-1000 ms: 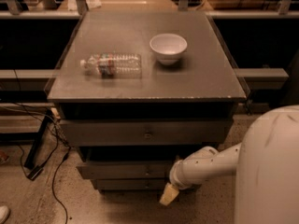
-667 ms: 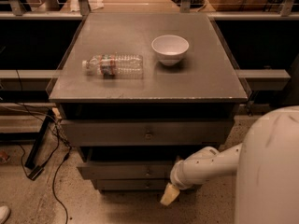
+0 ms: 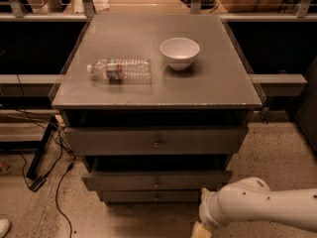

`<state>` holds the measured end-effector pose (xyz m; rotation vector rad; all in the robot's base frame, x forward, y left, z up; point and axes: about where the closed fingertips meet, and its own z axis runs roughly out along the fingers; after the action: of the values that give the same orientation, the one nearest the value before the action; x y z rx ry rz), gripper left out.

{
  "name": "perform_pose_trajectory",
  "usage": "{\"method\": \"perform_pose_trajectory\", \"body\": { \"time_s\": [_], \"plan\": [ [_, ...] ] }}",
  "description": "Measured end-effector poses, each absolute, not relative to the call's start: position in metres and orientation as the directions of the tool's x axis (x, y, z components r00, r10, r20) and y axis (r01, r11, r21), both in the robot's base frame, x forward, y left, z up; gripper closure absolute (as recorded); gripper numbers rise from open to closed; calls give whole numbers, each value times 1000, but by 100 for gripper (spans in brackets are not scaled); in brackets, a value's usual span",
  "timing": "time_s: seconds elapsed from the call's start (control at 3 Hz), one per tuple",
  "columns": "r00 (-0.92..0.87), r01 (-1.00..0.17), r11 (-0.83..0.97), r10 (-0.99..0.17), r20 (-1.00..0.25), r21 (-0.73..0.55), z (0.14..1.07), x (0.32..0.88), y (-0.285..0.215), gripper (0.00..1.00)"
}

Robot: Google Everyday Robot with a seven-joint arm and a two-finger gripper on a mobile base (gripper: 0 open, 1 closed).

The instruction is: Open middle drawer

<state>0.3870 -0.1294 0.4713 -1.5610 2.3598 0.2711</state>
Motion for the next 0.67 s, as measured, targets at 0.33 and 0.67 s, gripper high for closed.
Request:
{"method": "perform_pose_trajectory", "body": {
  "time_s": [0.33,0.67],
  "plan": [
    [-369,-918,397,-862,-347,-10,469,387,-134,0],
    [-362,-912,409,-848,-387,-44,468,423,-120,0]
  ]
}}
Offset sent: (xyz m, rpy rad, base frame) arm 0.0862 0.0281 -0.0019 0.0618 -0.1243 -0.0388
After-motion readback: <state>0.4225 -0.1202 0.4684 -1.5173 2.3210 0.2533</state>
